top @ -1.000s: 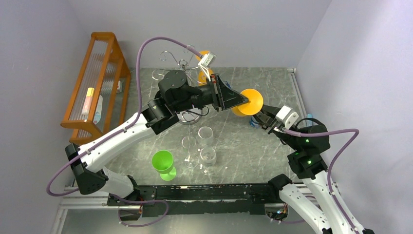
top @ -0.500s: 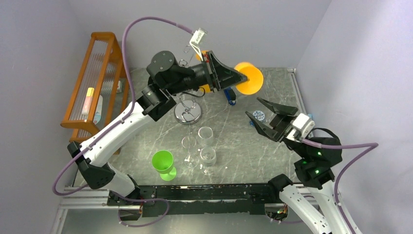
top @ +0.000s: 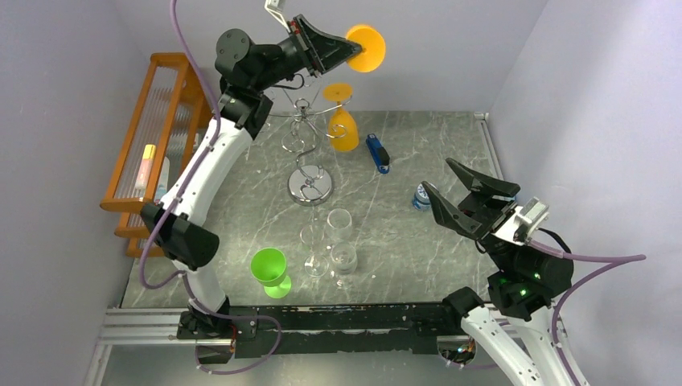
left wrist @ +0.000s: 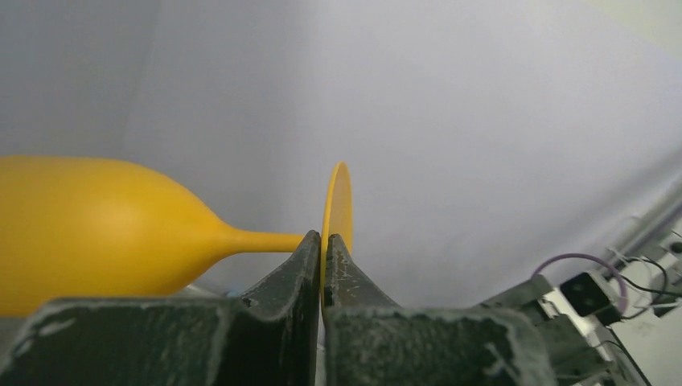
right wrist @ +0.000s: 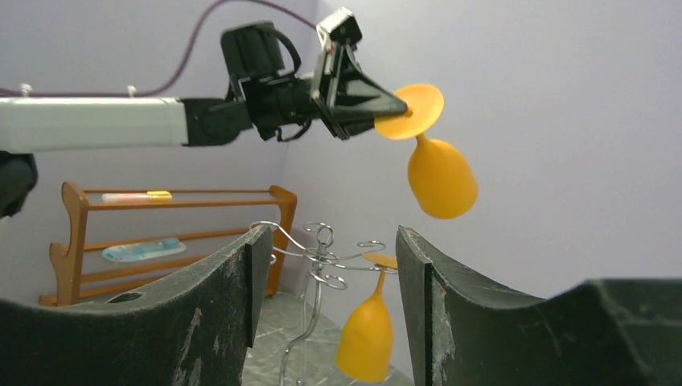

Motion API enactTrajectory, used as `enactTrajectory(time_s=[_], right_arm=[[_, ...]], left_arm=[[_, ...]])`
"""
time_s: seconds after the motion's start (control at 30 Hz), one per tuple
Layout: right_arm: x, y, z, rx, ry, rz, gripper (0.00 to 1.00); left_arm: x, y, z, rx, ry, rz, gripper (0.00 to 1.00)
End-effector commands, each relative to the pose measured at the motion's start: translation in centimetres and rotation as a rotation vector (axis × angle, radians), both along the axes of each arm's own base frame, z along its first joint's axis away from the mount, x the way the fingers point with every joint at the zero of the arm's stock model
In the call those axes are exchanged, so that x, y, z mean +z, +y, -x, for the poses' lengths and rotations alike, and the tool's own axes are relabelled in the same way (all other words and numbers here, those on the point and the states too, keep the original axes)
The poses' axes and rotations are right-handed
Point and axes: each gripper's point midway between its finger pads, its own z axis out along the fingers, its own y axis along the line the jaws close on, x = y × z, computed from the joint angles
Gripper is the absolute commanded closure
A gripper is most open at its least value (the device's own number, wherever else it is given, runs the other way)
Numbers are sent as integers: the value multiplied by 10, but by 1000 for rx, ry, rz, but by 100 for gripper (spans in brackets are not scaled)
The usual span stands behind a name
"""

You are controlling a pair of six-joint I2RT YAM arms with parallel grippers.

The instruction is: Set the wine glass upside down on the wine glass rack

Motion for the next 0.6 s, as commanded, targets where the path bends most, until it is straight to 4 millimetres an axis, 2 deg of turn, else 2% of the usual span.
enactTrajectory(time_s=[0.0,0.17,0.33,0.57], right_arm=[[6,-2,4,32,8,-60,38],[2,2,1,55,32,-68,38],[0,5,1,74,47,-67,38],[1,3,4,75,47,-76,38]], left_arm=[[3,25,-24,-1,-22,27,95],[-27,62,-87,141,92,21,95],[-55,98,-128,249,177,42,95],[-98,112,-171,387,330,18,95]])
